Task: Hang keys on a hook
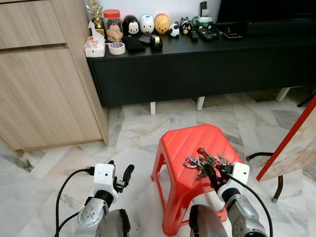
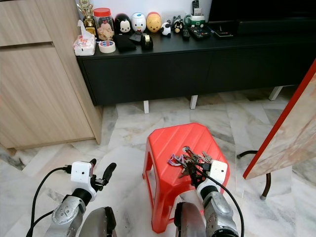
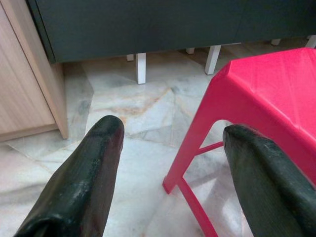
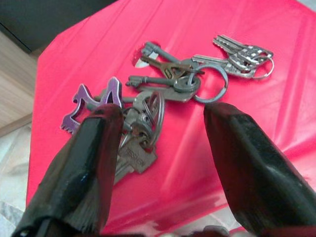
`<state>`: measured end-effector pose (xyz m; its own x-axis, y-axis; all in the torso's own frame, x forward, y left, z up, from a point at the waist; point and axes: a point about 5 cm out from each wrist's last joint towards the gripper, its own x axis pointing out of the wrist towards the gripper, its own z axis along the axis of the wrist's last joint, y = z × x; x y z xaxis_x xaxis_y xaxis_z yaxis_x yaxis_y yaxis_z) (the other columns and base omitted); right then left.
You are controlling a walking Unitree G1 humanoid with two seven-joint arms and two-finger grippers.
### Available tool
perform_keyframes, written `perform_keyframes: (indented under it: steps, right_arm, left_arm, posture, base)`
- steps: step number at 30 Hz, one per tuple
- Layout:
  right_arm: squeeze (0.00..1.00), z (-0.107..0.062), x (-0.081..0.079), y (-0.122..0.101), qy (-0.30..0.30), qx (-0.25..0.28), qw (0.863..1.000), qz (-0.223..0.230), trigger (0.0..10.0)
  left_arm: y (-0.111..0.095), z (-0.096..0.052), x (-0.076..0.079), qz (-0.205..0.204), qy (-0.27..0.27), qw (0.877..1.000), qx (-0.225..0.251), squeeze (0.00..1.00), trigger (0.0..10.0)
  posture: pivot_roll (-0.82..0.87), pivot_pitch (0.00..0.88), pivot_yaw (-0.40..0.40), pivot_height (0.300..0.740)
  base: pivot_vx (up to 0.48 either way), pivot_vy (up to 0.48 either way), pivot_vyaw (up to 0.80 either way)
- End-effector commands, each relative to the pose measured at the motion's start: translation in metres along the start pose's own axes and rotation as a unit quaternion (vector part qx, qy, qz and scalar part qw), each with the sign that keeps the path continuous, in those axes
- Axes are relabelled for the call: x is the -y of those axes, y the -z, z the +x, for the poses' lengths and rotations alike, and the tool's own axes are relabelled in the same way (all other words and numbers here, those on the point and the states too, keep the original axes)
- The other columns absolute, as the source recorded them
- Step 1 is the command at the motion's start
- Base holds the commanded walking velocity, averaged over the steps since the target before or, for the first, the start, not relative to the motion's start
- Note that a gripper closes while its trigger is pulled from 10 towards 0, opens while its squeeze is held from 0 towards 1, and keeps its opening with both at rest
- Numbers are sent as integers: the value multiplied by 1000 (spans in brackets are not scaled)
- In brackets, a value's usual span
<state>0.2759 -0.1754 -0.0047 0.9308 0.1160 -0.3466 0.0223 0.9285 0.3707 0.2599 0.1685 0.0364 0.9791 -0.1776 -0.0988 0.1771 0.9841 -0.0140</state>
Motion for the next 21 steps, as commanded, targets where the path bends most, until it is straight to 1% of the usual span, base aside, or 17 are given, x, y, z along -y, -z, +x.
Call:
perform_keyframes:
  steps: [1, 5, 6, 7, 8, 9, 11, 16, 17, 18, 21]
  right_arm:
    - [0, 0, 0, 0, 1, 0, 1000, 1, 10000]
    - [0, 0, 0, -1, -2, 0, 1000, 0, 10000]
    - [0, 1, 0, -1, -5, -1, 1000, -3, 8745]
    - [0, 2, -1, -2, -5, -2, 1000, -4, 4667]
    - [0, 2, -1, -2, -5, -3, 1000, -5, 4667]
    - [0, 3, -2, -3, -4, -3, 1000, -9, 0]
    - [0, 4, -3, -4, -5, -2, 1000, -15, 0]
    - [0, 5, -4, -4, -7, -4, 1000, -14, 0]
    - [0, 5, -4, -4, -7, -6, 1000, -14, 3176]
    - [0, 5, -4, -3, -5, -12, 1000, -16, 10000]
    - [0, 5, -3, -2, 0, -17, 1000, -16, 10000]
  left_arm:
    - [4, -2, 0, 6, -1, 1000, -8, 0, 10000]
    - [4, -1, 0, 5, -1, 1000, -8, 0, 10000]
    - [3, -1, 0, 6, -1, 1000, -7, 0, 10000]
    - [3, 0, 0, 6, -1, 1000, -6, 0, 10000]
    - [2, 0, 0, 6, -2, 1000, -6, 0, 10000]
    - [2, 0, 0, 7, -2, 1000, -6, 0, 10000]
    - [3, 0, 0, 8, -2, 1000, -7, 0, 10000]
    - [2, 0, 1, 9, 0, 1000, -6, 0, 10000]
    - [2, 0, 1, 10, 0, 1000, -7, 0, 10000]
    - [2, 0, 1, 10, 0, 1000, -7, 0, 10000]
    - [2, 0, 0, 10, 0, 1000, -7, 0, 10000]
  posture:
    - [22, 54, -25, 562]
    - [22, 54, -25, 562]
    - [24, 54, -26, 562]
    - [24, 54, -26, 562]
    - [24, 54, -26, 562]
    - [24, 55, -26, 562]
    - [24, 55, -26, 562]
    - [24, 57, -25, 562]
    - [24, 57, -25, 562]
    - [27, 58, -25, 562]
    - [27, 58, -25, 562]
  base:
    - [0, 0, 0]
    - [0, 0, 0]
    - [0, 0, 0]
    - [0, 0, 0]
    - [0, 0, 0]
    - [0, 0, 0]
    - [0, 0, 0]
    - [0, 0, 0]
    - [0, 0, 0]
    - [0, 0, 0]
    - [0, 0, 0]
